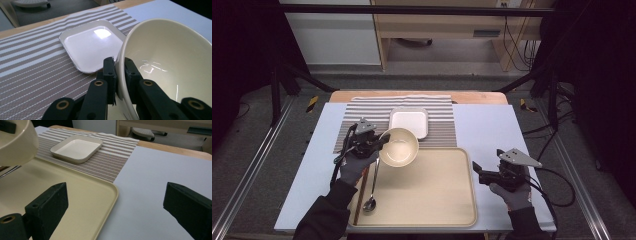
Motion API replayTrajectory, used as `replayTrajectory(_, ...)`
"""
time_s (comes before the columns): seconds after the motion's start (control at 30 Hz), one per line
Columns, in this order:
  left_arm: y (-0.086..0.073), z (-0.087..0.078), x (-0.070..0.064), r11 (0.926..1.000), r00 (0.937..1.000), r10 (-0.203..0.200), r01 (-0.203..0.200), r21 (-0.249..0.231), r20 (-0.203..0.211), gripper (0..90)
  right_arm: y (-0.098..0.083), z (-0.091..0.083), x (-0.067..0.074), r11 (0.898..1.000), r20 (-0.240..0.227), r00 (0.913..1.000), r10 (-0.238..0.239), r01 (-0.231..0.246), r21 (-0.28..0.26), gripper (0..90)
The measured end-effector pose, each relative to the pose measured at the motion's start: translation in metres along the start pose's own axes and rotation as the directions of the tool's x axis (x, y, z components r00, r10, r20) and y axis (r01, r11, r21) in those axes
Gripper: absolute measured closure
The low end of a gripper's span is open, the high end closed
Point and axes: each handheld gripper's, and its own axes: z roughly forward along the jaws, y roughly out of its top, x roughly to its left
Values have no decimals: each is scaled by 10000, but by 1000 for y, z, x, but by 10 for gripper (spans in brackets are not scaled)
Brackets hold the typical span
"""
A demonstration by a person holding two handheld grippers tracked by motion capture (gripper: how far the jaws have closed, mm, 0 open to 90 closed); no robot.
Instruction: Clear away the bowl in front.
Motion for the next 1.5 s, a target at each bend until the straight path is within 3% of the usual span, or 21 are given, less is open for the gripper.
replayTrajectory(0.5,-21,31,-1,9940,10000,-80,76,1090,28,819,0,1,2,10000,-95,9999,-44,44,7,61)
replayTrajectory(0.73,-24,38,-4,9931,9997,-185,167,1162,144,819,0,1,2,10000,-82,9999,-77,77,-1,61)
replayTrajectory(1.23,-30,47,-5,9858,9995,186,-142,1675,-244,805,0,0,1,10000,-66,10000,-61,61,-1,60)
replayTrajectory(1.5,-32,48,-5,9853,9994,284,-244,1688,-211,786,0,0,1,10000,-58,10000,-35,35,-24,60)
